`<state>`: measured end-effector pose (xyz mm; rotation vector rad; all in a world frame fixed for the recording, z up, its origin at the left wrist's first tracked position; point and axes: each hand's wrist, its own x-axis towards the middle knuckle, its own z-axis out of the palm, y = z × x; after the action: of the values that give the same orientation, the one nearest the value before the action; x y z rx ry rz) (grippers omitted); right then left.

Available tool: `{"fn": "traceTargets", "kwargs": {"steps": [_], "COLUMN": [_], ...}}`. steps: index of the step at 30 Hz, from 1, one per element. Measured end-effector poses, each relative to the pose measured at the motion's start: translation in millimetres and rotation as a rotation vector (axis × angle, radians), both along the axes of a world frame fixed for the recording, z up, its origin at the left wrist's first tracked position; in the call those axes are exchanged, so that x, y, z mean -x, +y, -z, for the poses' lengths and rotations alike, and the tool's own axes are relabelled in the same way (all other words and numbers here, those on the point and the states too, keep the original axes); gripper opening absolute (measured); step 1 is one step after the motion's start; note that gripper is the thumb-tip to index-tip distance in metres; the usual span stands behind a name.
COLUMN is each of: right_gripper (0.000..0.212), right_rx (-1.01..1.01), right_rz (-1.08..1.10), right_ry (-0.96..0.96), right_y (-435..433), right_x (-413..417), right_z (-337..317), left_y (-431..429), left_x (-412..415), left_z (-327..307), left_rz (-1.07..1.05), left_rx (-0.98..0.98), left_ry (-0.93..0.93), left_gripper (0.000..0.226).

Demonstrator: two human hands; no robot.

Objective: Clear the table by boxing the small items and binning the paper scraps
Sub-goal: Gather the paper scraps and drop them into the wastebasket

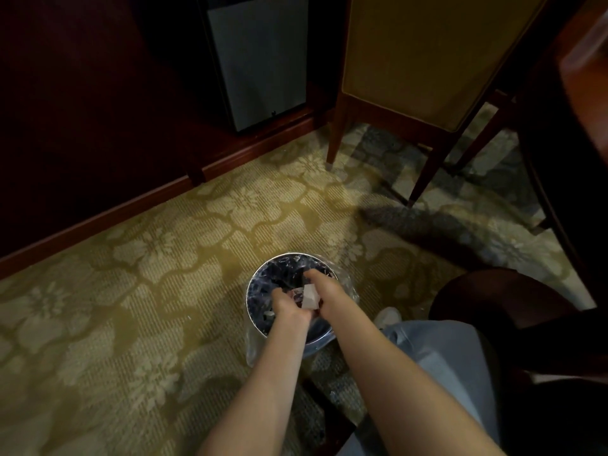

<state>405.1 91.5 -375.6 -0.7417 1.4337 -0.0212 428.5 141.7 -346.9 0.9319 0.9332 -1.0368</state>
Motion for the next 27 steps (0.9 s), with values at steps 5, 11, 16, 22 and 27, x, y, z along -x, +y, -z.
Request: {"fn": "traceTargets", "kwargs": {"steps": [5,11,16,22,27], "right_gripper": [0.034,0.024,0.023,0.033,0.035], "right_rx": [-0.008,-0.002,-0.025,-0.017,0.039], "right_rz": [0.031,0.038,0.04,0.067,0.061], "right_ry": [-0.046,-0.085,-0.097,-0.13,-0.197], "right_y": [3,4,-1,0,-1], "right_x": [-1,2,13,17,21], "right_z": [2,2,2,-16,-41], "left_y": [0,1,3,2,1], "left_x": [-2,-3,-4,-8,-11], "left_z": [2,5,14,8,-21], "left_rz": [-0.018,-0.039,-0.041,0.036,0.073], "left_rx": [0.004,0.021,0.034,0.011,0.033], "left_ry": [-0.026,-0.066,-0.079,-0.103,-0.145], "left_gripper": [0.043,0.04,0.037,0.045,0.046]}}
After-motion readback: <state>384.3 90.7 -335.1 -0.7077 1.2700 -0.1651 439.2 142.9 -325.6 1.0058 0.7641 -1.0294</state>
